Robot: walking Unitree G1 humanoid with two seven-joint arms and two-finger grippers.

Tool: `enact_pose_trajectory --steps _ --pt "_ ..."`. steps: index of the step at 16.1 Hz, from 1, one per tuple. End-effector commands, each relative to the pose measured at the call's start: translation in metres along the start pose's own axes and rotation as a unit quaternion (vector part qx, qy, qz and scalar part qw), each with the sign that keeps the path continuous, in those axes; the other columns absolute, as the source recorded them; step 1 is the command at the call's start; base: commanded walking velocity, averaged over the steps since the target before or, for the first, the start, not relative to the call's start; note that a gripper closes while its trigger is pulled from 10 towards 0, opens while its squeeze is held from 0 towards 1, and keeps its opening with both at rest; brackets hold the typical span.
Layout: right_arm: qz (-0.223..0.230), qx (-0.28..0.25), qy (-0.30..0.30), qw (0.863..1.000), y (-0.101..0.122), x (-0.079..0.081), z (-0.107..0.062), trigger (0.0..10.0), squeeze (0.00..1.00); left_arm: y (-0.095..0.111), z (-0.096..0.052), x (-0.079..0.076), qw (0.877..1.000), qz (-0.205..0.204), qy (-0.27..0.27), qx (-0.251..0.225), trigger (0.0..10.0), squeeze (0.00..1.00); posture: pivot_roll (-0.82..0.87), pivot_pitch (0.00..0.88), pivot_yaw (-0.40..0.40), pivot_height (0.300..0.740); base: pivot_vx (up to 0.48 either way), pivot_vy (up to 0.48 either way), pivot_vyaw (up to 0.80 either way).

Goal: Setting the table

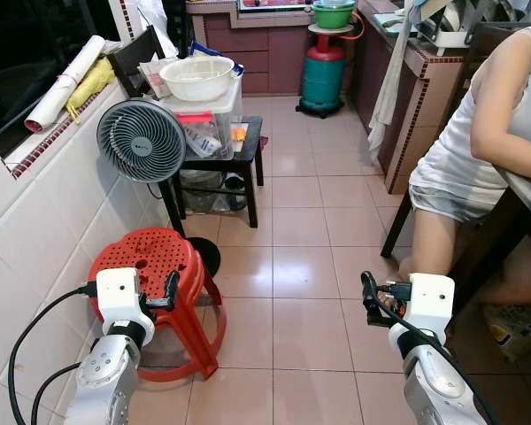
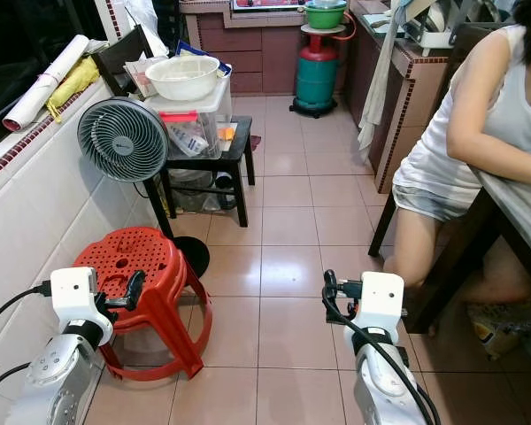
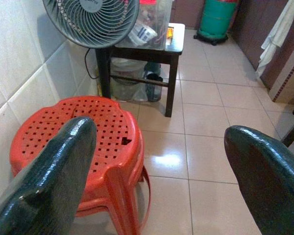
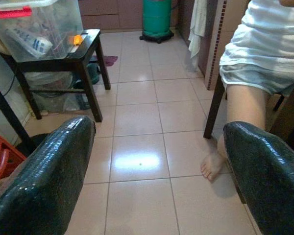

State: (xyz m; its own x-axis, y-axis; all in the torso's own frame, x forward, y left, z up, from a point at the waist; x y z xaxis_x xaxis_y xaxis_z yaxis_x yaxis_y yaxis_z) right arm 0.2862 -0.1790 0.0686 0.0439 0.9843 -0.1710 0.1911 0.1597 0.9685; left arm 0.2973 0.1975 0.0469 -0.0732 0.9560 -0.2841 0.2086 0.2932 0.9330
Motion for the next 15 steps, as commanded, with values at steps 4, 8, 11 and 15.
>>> enact_pose_trajectory --steps 4,8,11,15 --pt "-0.010 -0.013 0.011 1.000 0.0081 0.0020 0.0021 10.0 0.00 0.0010 -0.0016 0.0008 1.000 0.007 0.002 0.002 10.0 0.00 -0.15 0.000 0.058 0.740 0.000 0.000 0.00" --pt "-0.010 -0.014 0.017 1.000 0.0080 0.0034 0.0018 10.0 0.00 -0.0006 -0.0016 0.0012 1.000 0.009 0.001 0.004 10.0 0.00 -0.15 0.000 0.057 0.740 0.000 0.000 0.00" --pt "-0.010 -0.012 0.019 1.000 0.0064 0.0036 0.0005 10.0 0.00 -0.0010 -0.0020 0.0017 1.000 0.012 0.001 0.005 10.0 0.00 -0.15 0.000 0.056 0.740 0.000 0.000 0.00" --pt "-0.007 -0.014 0.025 1.000 0.0063 0.0058 0.0009 10.0 0.00 -0.0003 -0.0017 0.0024 1.000 0.013 0.002 0.001 10.0 0.00 -0.15 0.000 0.057 0.740 0.000 0.000 0.00"
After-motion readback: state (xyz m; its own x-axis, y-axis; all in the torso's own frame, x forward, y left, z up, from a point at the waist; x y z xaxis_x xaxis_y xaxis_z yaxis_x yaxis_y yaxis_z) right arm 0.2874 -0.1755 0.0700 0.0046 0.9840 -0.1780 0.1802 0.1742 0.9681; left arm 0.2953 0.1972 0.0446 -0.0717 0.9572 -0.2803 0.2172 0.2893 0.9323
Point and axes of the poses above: a point about 5 cm out from each wrist's last joint towards the gripper, its own z axis pointing out of the wrist towards the gripper, its own y axis along the axis of the wrist's last joint, x = y × z, the point moved 5 cm from there along z, pointing out of the wrist towards the gripper, and after that the axes turned 11 degrees about -z, right-handed, at the moved point
